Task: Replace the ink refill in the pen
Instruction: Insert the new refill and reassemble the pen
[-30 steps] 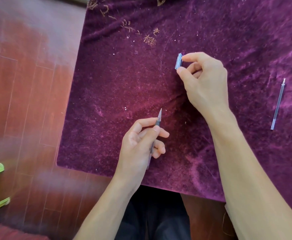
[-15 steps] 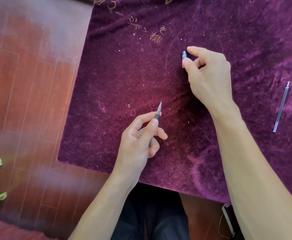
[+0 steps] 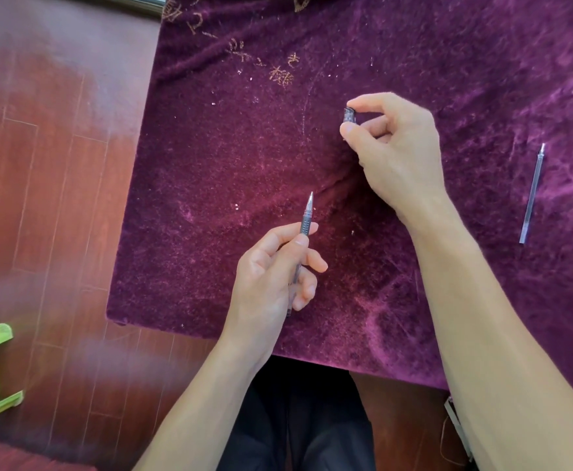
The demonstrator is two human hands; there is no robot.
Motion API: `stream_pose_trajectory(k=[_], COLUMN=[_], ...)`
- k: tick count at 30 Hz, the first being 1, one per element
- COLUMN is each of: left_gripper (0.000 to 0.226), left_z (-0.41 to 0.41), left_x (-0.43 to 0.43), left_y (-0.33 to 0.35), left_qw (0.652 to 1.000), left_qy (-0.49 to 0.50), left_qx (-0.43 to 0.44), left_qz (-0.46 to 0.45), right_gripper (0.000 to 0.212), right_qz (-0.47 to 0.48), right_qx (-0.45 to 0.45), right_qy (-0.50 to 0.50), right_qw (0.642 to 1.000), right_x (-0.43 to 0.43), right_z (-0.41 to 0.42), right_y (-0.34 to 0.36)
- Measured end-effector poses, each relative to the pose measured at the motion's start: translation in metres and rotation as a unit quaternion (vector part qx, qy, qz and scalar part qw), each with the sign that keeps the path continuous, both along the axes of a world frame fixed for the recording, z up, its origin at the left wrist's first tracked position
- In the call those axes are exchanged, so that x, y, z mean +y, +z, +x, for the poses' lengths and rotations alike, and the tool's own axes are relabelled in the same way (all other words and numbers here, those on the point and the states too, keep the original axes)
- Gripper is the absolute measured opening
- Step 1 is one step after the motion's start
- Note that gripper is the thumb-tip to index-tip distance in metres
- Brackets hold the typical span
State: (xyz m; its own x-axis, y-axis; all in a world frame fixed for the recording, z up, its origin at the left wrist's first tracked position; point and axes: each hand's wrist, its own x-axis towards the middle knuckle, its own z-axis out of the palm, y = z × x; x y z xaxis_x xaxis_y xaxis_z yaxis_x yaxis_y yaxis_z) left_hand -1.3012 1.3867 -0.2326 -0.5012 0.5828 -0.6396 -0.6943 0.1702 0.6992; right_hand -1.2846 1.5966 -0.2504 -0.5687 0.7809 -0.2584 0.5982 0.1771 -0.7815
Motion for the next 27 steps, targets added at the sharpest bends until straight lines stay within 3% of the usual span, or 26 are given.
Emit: stream_pose_trajectory(k=[6, 12, 27], left_gripper=[0.027, 0.026, 0.028], left_z=[0.012, 0.025, 0.033], left_x=[0.006, 0.014, 0.021], left_y=[0.001, 0.0, -0.002], left_qw=[0.994, 0.992, 0.988], left_qy=[-0.059, -0.087, -0.127], left_qx=[0.086, 0.082, 0.083], left_qz=[-0.032, -0.027, -0.028], right_gripper=[0.019, 0.016, 0.013], right_qz=[-0.146, -0.237, -0.268], right_qx=[0.09, 0.134, 0.176], right_qy=[-0.079, -0.119, -0.143], right_qw=[0.982, 0.955, 0.936], right_x=[-0.011, -0.029, -0.04], right_z=[0.054, 0.099, 0.127], right_y=[0.005, 0.008, 0.004])
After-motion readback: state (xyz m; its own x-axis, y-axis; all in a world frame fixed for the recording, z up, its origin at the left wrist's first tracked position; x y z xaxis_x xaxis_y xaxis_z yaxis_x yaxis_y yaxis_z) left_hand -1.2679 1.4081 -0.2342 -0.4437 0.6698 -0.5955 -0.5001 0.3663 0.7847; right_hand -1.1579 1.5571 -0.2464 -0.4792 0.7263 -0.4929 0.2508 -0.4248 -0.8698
